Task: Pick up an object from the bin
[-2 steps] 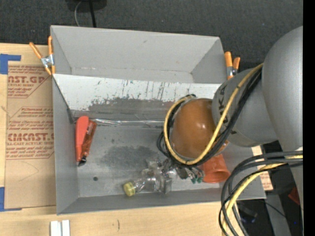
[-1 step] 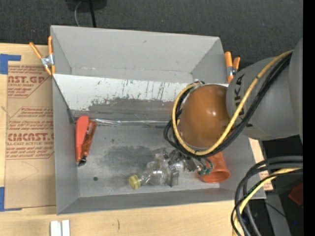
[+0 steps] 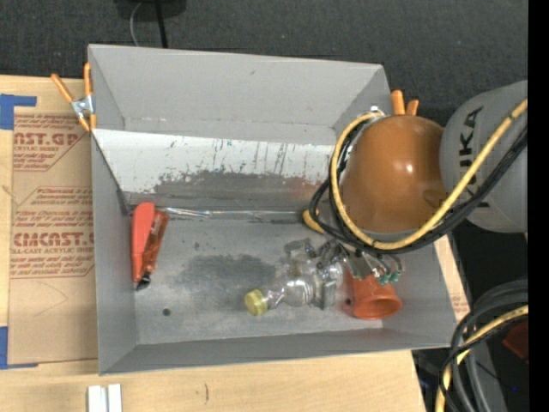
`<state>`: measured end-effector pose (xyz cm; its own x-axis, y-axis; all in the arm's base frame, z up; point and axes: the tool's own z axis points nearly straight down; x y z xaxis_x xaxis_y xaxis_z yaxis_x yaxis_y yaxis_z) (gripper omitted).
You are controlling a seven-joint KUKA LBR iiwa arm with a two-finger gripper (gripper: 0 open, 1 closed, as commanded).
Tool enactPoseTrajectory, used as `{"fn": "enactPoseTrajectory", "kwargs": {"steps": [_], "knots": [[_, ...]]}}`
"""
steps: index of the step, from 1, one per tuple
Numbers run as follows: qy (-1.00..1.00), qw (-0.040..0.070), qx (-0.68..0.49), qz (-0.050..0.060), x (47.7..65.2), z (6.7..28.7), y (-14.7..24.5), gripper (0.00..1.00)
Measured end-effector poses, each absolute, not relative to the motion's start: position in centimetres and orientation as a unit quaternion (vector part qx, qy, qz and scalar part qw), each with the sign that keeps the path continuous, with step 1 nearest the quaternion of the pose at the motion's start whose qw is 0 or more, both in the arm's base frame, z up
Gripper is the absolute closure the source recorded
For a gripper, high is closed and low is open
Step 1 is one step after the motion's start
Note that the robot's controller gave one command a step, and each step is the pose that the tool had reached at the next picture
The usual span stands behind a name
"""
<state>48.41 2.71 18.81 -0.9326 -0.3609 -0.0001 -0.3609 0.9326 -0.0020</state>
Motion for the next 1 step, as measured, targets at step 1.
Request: {"fn": "enactPoseTrajectory", "kwargs": {"steps": [1], "knots": [[0.989, -0.002, -0.15, -0.001, 48.2, 24.25, 2.64, 1.0]]}}
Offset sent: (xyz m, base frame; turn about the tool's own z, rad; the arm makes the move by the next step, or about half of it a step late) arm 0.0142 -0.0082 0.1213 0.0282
